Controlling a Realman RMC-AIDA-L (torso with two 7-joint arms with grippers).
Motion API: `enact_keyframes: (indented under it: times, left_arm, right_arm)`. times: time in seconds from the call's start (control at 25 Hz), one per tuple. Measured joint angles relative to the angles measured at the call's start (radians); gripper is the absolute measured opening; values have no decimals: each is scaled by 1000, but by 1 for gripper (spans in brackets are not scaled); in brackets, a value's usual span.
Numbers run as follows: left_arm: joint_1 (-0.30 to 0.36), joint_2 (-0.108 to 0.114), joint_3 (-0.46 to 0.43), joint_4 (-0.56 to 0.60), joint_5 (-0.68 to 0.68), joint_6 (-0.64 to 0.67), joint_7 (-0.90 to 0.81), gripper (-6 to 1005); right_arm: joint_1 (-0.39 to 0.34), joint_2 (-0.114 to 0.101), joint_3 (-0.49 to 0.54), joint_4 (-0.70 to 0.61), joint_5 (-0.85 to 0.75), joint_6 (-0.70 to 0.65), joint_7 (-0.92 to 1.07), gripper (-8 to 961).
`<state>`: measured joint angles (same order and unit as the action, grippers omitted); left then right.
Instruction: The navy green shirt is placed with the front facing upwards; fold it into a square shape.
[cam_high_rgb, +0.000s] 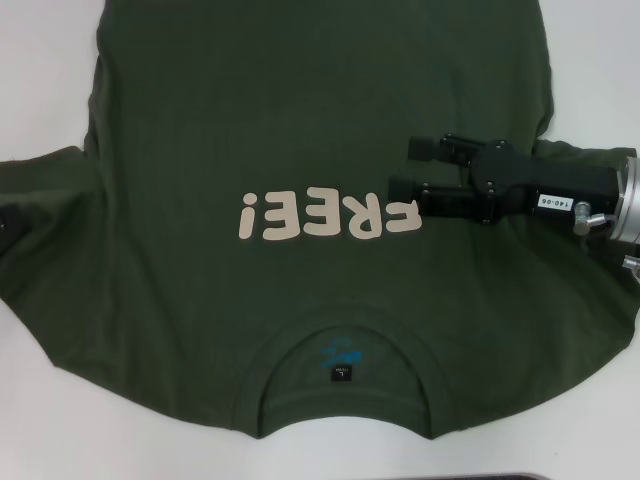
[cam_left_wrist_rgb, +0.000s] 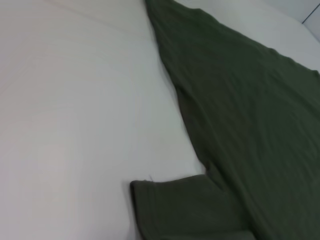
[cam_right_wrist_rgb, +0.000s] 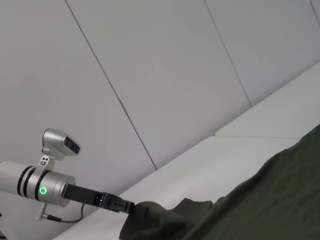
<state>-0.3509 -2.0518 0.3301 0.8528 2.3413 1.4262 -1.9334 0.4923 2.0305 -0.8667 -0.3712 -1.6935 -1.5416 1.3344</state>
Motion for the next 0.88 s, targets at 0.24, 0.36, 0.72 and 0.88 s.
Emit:
enact_keyframes:
  times: [0.24, 0.36, 0.72, 0.88]
  left_arm:
    - [-8, -2, -2, 0, -8, 7, 0, 603]
    - [-11, -3, -3, -2, -6, 0, -1, 555]
    - [-17, -3, 1, -3, 4, -1, -12, 278]
    - [-19, -2, 1, -3, 0, 4, -13, 193]
  right_arm:
    - [1, 0, 2, 0, 1, 0, 0, 914]
    - [1, 0, 7, 0, 1, 0, 0, 914]
    - [-2, 0, 11, 0, 2, -5, 0, 915]
    - [-2, 0, 11, 0, 2, -6, 0, 915]
